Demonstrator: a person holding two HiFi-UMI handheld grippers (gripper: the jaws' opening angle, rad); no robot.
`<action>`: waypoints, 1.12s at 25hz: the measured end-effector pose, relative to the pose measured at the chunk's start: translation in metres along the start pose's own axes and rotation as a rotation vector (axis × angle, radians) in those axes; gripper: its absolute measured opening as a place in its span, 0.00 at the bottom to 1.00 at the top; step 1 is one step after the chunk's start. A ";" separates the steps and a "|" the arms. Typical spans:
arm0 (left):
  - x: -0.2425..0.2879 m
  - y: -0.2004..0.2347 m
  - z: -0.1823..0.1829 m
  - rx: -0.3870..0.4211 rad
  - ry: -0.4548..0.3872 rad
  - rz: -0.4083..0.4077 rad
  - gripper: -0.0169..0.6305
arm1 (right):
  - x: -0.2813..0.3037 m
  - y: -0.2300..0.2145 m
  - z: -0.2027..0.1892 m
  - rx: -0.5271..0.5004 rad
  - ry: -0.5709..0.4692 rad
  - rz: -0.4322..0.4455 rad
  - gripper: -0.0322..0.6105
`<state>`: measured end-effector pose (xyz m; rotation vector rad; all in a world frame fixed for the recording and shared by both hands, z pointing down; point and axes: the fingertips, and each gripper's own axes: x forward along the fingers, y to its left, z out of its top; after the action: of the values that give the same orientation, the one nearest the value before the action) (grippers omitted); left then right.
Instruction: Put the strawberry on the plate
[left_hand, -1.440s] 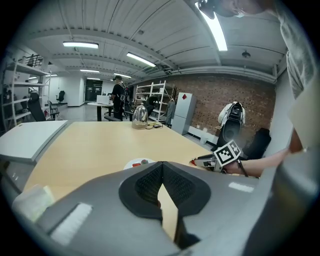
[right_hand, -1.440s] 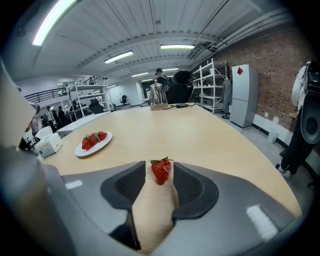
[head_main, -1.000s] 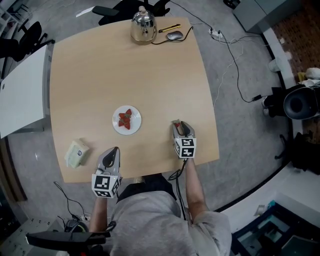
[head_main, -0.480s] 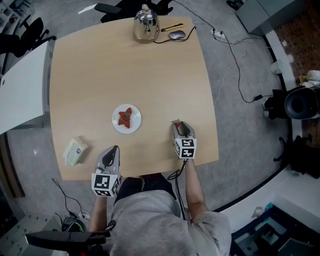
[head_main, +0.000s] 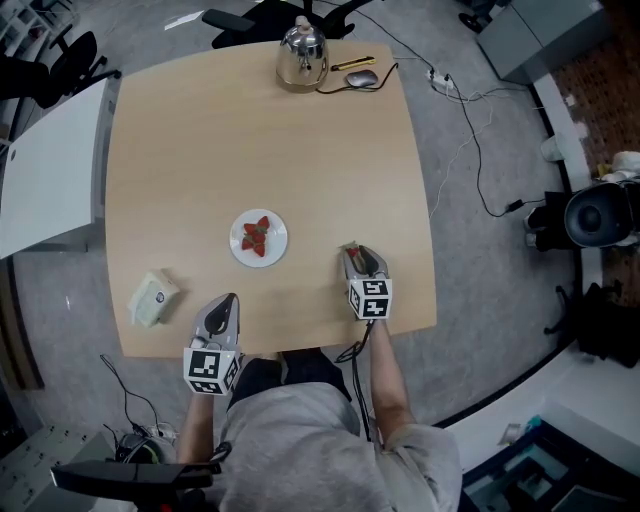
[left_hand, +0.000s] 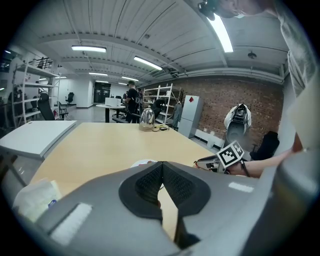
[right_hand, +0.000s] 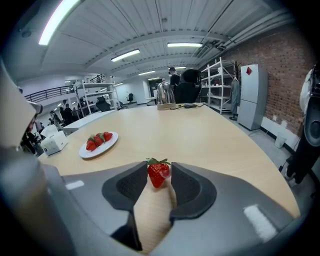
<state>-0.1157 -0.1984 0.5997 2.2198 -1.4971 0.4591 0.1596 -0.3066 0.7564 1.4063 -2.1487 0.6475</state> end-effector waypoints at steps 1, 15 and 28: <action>-0.001 0.000 0.000 -0.002 -0.002 0.001 0.06 | 0.000 0.002 0.002 -0.004 -0.003 0.005 0.29; -0.024 0.017 -0.011 -0.050 -0.015 0.060 0.06 | 0.005 0.042 0.035 -0.073 -0.036 0.093 0.29; -0.059 0.049 -0.025 -0.106 -0.024 0.175 0.06 | 0.037 0.106 0.054 -0.157 -0.035 0.221 0.29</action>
<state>-0.1838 -0.1553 0.6001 2.0306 -1.6961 0.3978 0.0405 -0.3276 0.7255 1.1161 -2.3485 0.5223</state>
